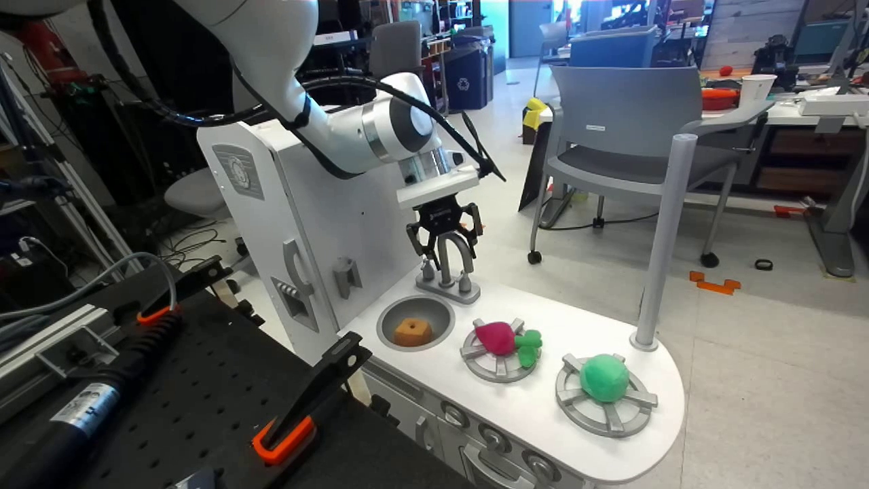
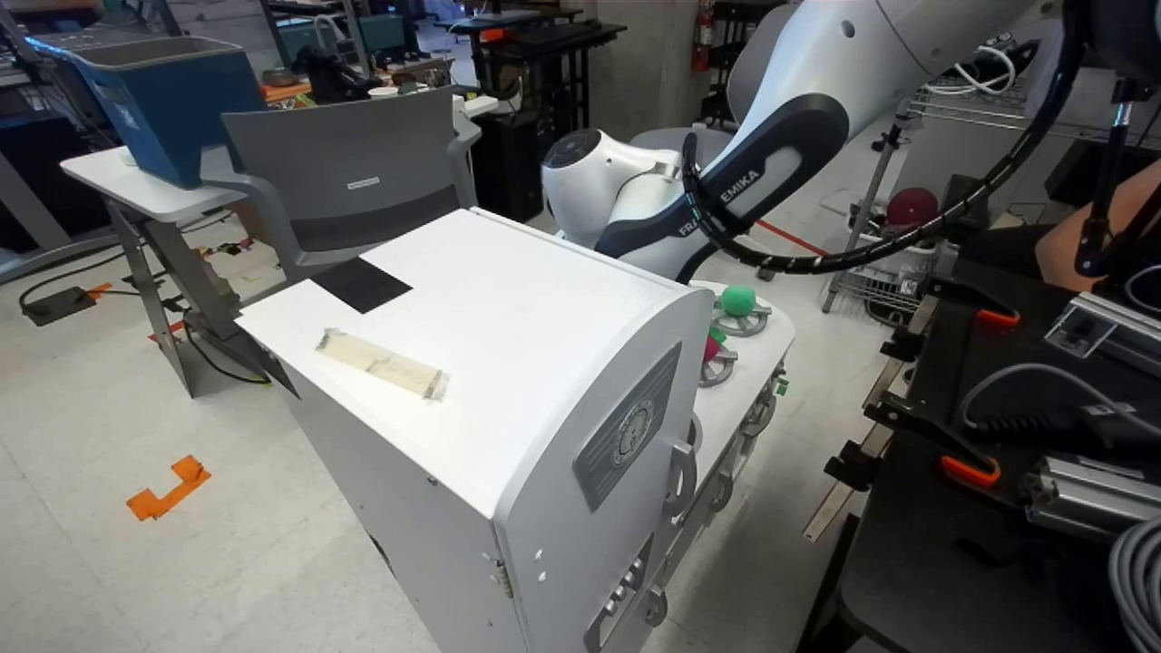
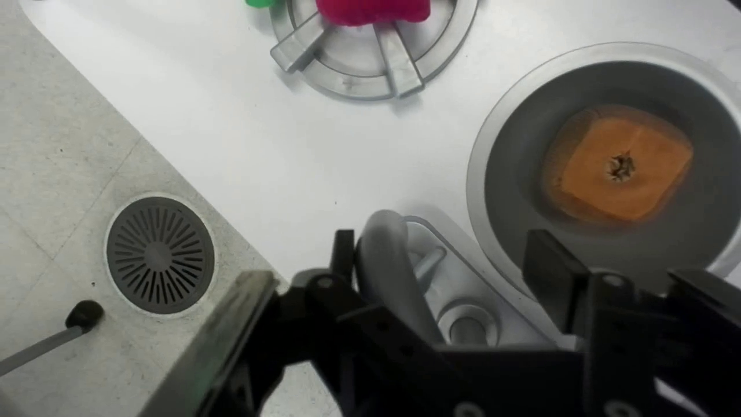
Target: Move the tap nozzle to the left
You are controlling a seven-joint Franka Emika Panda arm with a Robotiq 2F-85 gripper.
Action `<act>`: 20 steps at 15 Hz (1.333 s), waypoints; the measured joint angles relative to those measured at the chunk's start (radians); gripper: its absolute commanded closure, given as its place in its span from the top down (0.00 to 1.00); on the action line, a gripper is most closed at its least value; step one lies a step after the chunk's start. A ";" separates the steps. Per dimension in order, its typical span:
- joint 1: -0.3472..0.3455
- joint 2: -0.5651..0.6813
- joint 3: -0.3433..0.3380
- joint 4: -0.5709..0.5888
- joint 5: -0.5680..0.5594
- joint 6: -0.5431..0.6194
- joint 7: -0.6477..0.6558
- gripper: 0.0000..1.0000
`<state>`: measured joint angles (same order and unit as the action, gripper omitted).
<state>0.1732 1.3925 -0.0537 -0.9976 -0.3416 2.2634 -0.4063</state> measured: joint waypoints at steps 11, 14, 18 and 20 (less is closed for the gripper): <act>-0.040 0.008 0.078 -0.012 0.131 -0.342 -0.018 0.02; -0.066 -0.002 0.120 -0.029 0.166 -0.361 -0.042 0.31; -0.081 -0.055 0.135 -0.064 0.197 -0.464 -0.012 0.59; -0.082 -0.098 0.131 -0.081 0.208 -0.563 0.060 0.50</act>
<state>0.0913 1.2941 0.0773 -1.0782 -0.1332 1.7003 -0.3459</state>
